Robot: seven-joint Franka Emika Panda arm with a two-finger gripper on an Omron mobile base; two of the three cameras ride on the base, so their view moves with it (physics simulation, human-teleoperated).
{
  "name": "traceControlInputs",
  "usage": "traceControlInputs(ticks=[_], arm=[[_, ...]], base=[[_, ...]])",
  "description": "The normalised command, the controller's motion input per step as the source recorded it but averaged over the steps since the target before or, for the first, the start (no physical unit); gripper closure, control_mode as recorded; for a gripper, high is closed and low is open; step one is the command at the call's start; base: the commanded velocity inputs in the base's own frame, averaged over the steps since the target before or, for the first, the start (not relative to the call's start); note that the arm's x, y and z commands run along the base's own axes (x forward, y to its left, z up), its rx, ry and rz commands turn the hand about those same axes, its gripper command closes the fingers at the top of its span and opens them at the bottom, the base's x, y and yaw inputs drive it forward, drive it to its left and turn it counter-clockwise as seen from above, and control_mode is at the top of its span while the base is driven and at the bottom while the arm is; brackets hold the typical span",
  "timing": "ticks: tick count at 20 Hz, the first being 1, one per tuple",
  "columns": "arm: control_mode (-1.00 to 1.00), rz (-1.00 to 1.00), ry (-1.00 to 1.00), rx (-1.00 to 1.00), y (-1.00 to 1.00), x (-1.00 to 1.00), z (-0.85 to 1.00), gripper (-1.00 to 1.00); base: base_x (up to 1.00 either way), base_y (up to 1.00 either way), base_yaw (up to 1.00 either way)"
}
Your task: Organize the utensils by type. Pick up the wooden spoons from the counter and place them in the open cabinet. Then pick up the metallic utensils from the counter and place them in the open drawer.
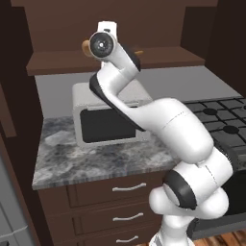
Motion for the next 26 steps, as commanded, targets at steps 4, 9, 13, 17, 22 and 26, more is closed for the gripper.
traceControlInputs(ticks=[4, 9, 13, 17, 22, 26], arm=[[-1.0, 0.0, 0.02, -0.01, 0.39, 0.68, 0.0, 1.0], [-1.0, 0.0, 0.0, -0.07, 0.42, 0.46, -0.02, 1.0], [-1.0, 0.0, 0.06, -0.05, 0.31, 0.34, 0.0, 1.0], [-1.0, 0.0, 0.1, -0.04, 0.12, 0.27, 0.0, 1.0], [-1.0, 0.0, 0.1, -0.01, 0.0, 0.28, 0.0, 1.0], [-1.0, 0.0, 0.05, 0.0, 0.0, 0.38, 0.0, 1.0]], base=[[0.0, 0.0, 0.0], [0.0, 0.0, 0.0], [0.0, 0.0, 0.0], [0.0, 0.0, 0.0], [0.0, 0.0, 0.0], [0.0, 0.0, 0.0]])
